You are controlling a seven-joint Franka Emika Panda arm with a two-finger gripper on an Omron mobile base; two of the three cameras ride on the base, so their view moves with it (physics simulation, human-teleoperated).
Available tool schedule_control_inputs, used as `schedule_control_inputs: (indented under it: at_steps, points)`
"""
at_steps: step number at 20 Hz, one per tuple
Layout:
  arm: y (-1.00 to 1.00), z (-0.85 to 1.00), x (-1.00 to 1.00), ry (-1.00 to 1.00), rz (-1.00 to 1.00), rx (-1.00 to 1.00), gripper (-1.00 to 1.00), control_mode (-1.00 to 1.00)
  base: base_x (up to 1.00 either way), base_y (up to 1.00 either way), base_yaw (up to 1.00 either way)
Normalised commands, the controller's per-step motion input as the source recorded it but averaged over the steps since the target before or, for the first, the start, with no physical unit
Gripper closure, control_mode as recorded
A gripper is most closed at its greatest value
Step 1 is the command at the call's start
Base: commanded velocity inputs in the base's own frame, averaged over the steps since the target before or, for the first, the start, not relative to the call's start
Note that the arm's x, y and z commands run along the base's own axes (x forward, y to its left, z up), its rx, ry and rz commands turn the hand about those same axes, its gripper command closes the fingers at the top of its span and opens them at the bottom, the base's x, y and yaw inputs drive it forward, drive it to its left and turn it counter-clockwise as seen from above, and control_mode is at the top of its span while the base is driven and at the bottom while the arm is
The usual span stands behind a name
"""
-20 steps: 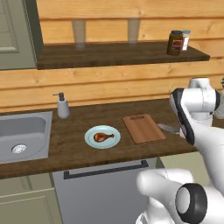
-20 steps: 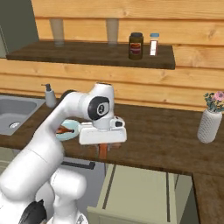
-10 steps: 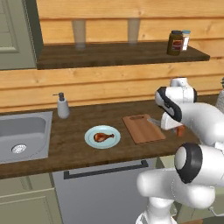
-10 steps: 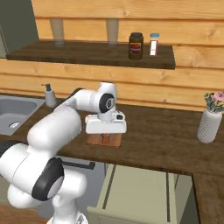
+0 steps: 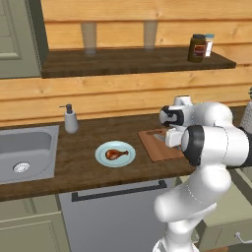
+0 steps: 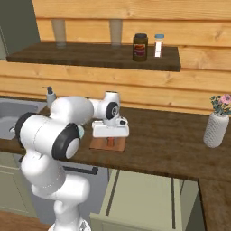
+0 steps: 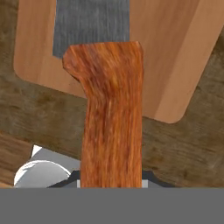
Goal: Pick up the knife from the drawer and place it on the cutting board. Then place the meat from the plate to the cutting board.
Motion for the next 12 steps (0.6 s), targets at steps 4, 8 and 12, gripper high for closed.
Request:
schedule_control_inputs:
  at_steps: [4, 8, 12]
  points:
    - [0.0, -0.8, 0.92, 0.0, 0.0, -0.02, 1.0, -1.0, 0.0, 0.0, 0.0]
    - [-0.03, -0.62, 0.36, 0.0, 0.0, 0.0, 1.0, -1.0, 0.0, 0.0, 0.0]
    - [-0.12, -0.28, 0.35, 0.0, 0.0, 0.0, 1.0, -1.0, 0.0, 0.0, 0.0]
